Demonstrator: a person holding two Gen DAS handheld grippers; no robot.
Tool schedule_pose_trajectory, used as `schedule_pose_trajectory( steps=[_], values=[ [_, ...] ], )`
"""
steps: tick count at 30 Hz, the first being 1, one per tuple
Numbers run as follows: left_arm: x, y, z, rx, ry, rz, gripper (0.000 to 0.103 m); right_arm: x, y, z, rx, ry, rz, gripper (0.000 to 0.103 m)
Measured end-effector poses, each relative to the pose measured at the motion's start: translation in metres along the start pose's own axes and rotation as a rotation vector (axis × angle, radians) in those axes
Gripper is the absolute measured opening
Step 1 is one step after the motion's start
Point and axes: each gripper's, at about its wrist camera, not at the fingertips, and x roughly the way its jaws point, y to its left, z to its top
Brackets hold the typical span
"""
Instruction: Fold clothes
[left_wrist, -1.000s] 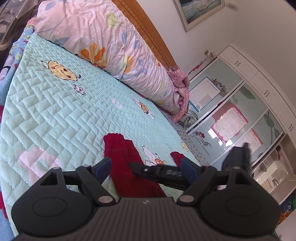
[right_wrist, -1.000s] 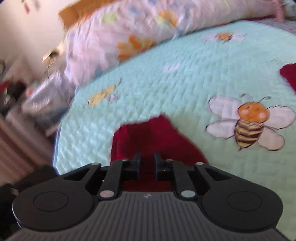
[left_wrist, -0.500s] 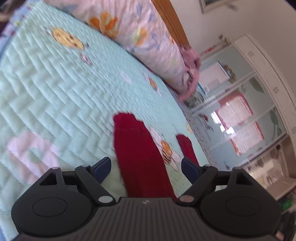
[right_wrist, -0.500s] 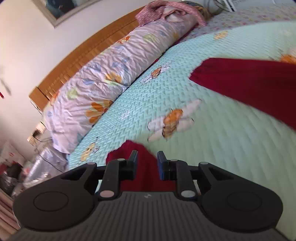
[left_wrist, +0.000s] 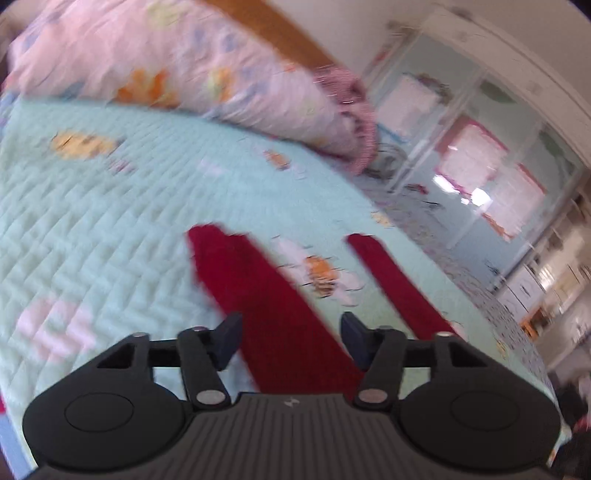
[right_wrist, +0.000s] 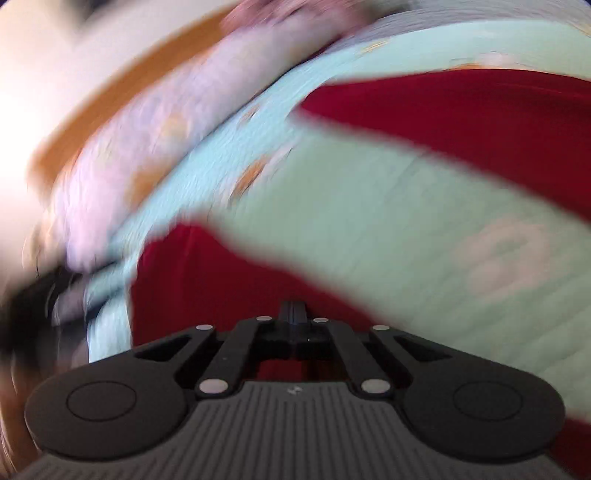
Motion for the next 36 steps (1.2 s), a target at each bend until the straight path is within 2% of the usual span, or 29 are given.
schedule_pose_trajectory(
  steps=[1,2,5,7,8,9,10,11,12,14,15,16,18,21,23,24,25,27,28,29,30,31,32,34,36],
  values=[
    [0.009,-0.008,0.001,0.040,0.043,-0.034,0.073,-0.008,0.001,0.003,0.009,-0.029,0.017,0.020],
    [0.020,-0.014,0.002,0.075,0.101,-0.063,0.073,-0.016,0.002,0.006,0.014,-0.052,0.034,0.022],
    [0.060,-0.033,-0.007,0.222,0.324,-0.106,0.073,-0.048,0.004,-0.011,-0.020,0.028,0.080,0.023],
    [0.079,-0.026,-0.017,0.231,0.394,-0.087,0.072,-0.067,0.001,-0.027,-0.061,0.103,0.080,0.025],
    [0.083,-0.023,-0.020,0.244,0.396,-0.082,0.071,-0.072,-0.005,-0.035,-0.094,0.151,0.046,0.025],
    [0.083,-0.021,-0.020,0.260,0.383,-0.082,0.072,-0.075,-0.014,-0.040,-0.110,0.186,0.022,0.016],
    [0.082,-0.022,-0.021,0.281,0.379,-0.070,0.072,-0.077,-0.026,-0.037,-0.092,0.151,-0.007,0.005],
    [0.083,-0.026,-0.022,0.307,0.382,-0.054,0.072,-0.080,-0.038,-0.033,-0.073,0.116,-0.036,0.006],
    [0.084,-0.029,-0.023,0.333,0.380,-0.040,0.072,-0.082,-0.049,-0.029,-0.055,0.077,-0.067,0.000],
    [0.085,-0.035,-0.025,0.386,0.366,-0.015,0.072,-0.091,-0.062,-0.018,-0.018,-0.047,-0.158,0.000],
    [0.085,-0.038,-0.027,0.412,0.359,-0.003,0.072,-0.095,-0.068,-0.013,0.001,-0.108,-0.204,0.010],
    [0.085,-0.040,-0.028,0.439,0.352,0.009,0.072,-0.099,-0.074,-0.008,0.018,-0.165,-0.236,0.011],
    [0.084,-0.042,-0.027,0.466,0.344,0.028,0.072,-0.117,-0.068,-0.014,0.026,-0.182,-0.125,0.015],
    [0.081,-0.040,-0.028,0.505,0.324,0.074,0.072,-0.143,-0.054,-0.038,-0.021,-0.087,0.003,0.023],
    [0.083,-0.037,-0.028,0.527,0.317,0.094,0.073,-0.151,-0.052,-0.053,-0.055,0.003,0.049,0.027],
    [0.084,-0.036,-0.027,0.524,0.316,0.093,0.075,-0.152,-0.056,-0.058,-0.072,0.039,0.028,0.027],
    [0.085,-0.034,-0.027,0.522,0.316,0.092,0.076,-0.150,-0.064,-0.061,-0.072,0.055,-0.030,0.024],
    [0.083,-0.033,-0.024,0.499,0.312,0.095,0.077,-0.148,-0.094,-0.052,0.001,0.014,-0.126,0.000],
    [0.080,-0.032,-0.020,0.474,0.307,0.095,0.076,-0.154,-0.100,-0.047,0.032,-0.056,-0.155,0.000],
    [0.076,-0.032,-0.017,0.448,0.303,0.095,0.076,-0.161,-0.106,-0.041,0.063,-0.125,-0.183,0.005],
    [0.069,-0.029,-0.012,0.413,0.280,0.094,0.076,-0.167,-0.112,-0.036,0.094,-0.194,-0.203,0.015],
    [0.058,-0.023,-0.008,0.368,0.235,0.099,0.076,-0.176,-0.114,-0.035,0.130,-0.252,-0.176,0.026],
    [0.046,-0.014,-0.002,0.310,0.187,0.120,0.076,-0.184,-0.116,-0.038,0.170,-0.282,-0.133,0.030],
    [0.026,0.015,0.009,0.143,0.134,0.182,0.078,-0.194,-0.108,-0.047,0.172,-0.258,-0.096,0.033],
    [0.021,0.049,0.017,-0.035,0.143,0.210,0.078,-0.197,-0.087,-0.062,0.084,-0.185,-0.099,0.034]
  ],
)
